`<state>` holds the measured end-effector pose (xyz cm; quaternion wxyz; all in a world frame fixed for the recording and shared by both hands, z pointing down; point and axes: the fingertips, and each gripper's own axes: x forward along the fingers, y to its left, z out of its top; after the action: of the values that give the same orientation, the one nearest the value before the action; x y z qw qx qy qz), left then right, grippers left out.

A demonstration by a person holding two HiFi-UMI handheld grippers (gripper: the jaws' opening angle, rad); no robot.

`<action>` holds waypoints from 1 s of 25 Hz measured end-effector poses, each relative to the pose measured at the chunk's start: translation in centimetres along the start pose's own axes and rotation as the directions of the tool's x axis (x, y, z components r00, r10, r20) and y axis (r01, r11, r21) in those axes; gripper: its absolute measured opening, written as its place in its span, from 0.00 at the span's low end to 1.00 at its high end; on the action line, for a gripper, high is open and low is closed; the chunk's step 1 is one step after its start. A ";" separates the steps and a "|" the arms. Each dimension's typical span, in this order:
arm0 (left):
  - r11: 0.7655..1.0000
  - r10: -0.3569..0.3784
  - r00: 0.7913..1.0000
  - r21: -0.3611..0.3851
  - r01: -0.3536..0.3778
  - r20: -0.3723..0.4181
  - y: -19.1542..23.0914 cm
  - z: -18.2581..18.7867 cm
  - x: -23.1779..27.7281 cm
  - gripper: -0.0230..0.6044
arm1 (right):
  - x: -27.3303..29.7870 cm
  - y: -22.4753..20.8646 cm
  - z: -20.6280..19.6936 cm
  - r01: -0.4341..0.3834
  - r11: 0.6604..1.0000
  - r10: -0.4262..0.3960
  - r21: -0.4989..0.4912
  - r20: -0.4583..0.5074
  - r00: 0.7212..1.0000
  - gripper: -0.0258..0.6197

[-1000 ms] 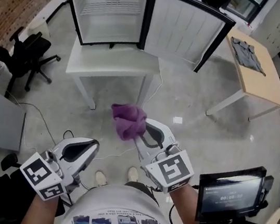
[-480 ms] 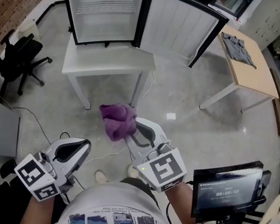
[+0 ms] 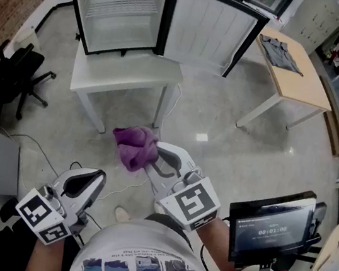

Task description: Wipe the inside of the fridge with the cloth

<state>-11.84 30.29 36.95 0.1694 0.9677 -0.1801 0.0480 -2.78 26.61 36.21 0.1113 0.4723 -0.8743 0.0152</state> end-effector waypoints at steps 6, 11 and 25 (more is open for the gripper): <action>1.000 -0.019 1.000 0.001 0.019 -0.007 -0.3 0.0 0.1 0.05 | -0.2 0.1 0.0 0.012 1.000 -0.012 0.008 -0.005 1.000 0.15; 0.999 -0.031 0.999 0.007 0.031 -0.011 -0.9 0.1 1.2 0.05 | -0.9 -0.9 -0.5 0.024 0.999 -0.024 0.022 -0.007 1.000 0.15; 1.000 -0.028 0.999 0.006 0.028 -0.026 -3.0 -0.1 3.9 0.05 | -3.4 -3.0 -1.1 0.015 0.999 -0.015 0.030 0.004 1.000 0.16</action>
<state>-7.13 31.70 36.70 0.1692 0.9701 -0.1640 0.0585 1.70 27.94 36.32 0.1024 0.4806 -0.8705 0.0263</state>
